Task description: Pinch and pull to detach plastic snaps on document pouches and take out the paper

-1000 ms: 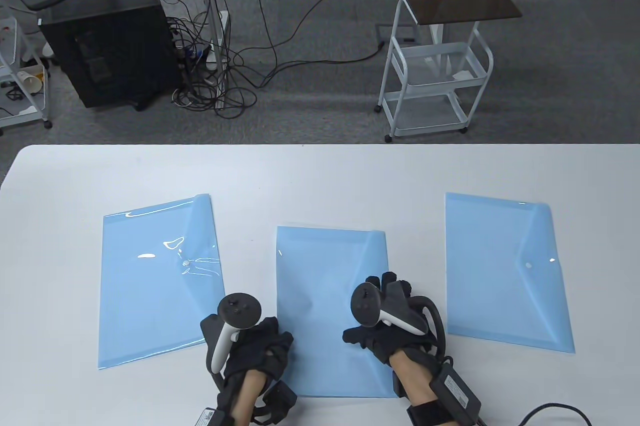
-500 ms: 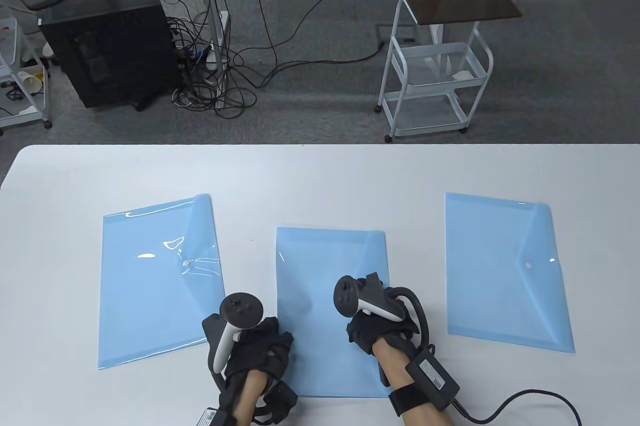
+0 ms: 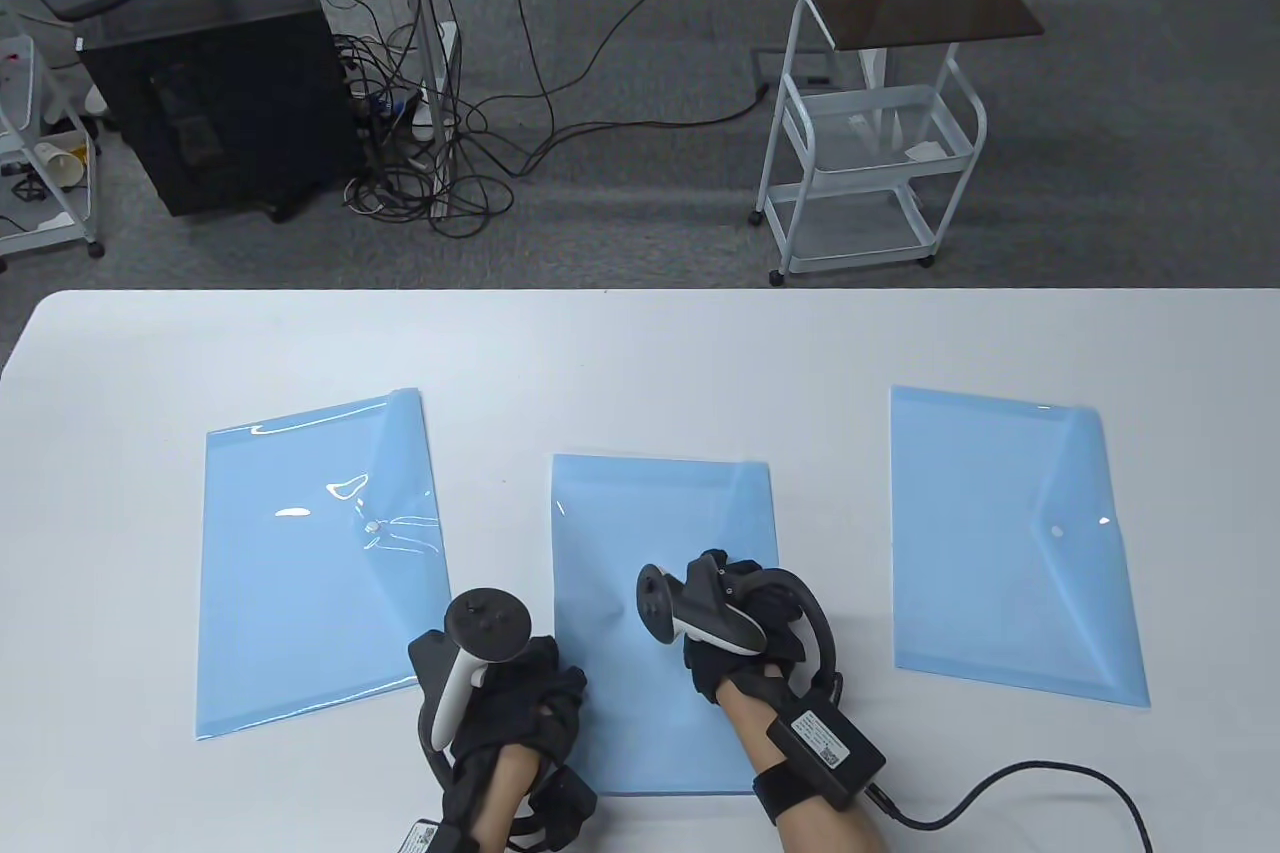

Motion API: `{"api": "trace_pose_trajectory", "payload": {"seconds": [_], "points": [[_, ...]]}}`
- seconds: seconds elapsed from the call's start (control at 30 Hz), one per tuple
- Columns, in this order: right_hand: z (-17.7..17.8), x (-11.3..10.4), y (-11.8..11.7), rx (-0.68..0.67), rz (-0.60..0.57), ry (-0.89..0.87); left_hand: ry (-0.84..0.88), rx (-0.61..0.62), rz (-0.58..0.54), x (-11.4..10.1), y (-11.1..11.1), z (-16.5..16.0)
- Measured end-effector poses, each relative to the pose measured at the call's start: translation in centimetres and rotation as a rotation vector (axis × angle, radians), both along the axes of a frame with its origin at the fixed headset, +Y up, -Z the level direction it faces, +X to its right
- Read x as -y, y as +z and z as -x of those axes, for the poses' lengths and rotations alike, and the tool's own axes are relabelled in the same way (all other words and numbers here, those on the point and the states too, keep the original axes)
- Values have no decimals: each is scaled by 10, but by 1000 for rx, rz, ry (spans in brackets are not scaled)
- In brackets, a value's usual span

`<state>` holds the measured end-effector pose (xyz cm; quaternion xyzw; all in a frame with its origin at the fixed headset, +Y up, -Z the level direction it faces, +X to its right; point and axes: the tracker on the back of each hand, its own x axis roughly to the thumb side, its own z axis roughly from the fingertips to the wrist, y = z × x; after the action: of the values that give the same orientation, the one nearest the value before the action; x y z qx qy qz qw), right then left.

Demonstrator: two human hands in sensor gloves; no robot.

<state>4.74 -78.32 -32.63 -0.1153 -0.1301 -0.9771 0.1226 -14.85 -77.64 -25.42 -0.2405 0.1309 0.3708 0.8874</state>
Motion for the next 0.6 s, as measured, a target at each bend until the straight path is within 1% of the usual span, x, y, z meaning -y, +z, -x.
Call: {"api": "trace_pose_trajectory", "payload": {"seconds": [0.1, 0.2, 0.23, 0.27, 0.3, 0.4, 0.43, 0.53, 0.6], "points": [[1, 0, -2, -18, -16, 5, -15, 5, -2, 0, 0, -1], [2, 2, -1, -31, -61, 28, -18, 9, -4, 0, 0, -1], [-2, 1, -2, -35, -169, 87, -22, 23, -3, 0, 0, -1], [-5, 2, -8, -32, -124, 40, -25, 24, -6, -1, 1, -1], [-7, 0, -9, -11, -116, 28, -22, 21, -6, 0, 1, -1], [-10, -7, -13, 31, -40, -83, -12, 9, 1, 1, 0, 0], [-12, -10, -13, 36, -27, -88, -15, 9, 2, 1, 0, 0], [-20, -18, -13, 50, -7, -160, -11, 4, 4, 1, 0, 0], [-28, -26, -9, 52, -38, -217, -2, -1, 7, 1, 0, 0]]}}
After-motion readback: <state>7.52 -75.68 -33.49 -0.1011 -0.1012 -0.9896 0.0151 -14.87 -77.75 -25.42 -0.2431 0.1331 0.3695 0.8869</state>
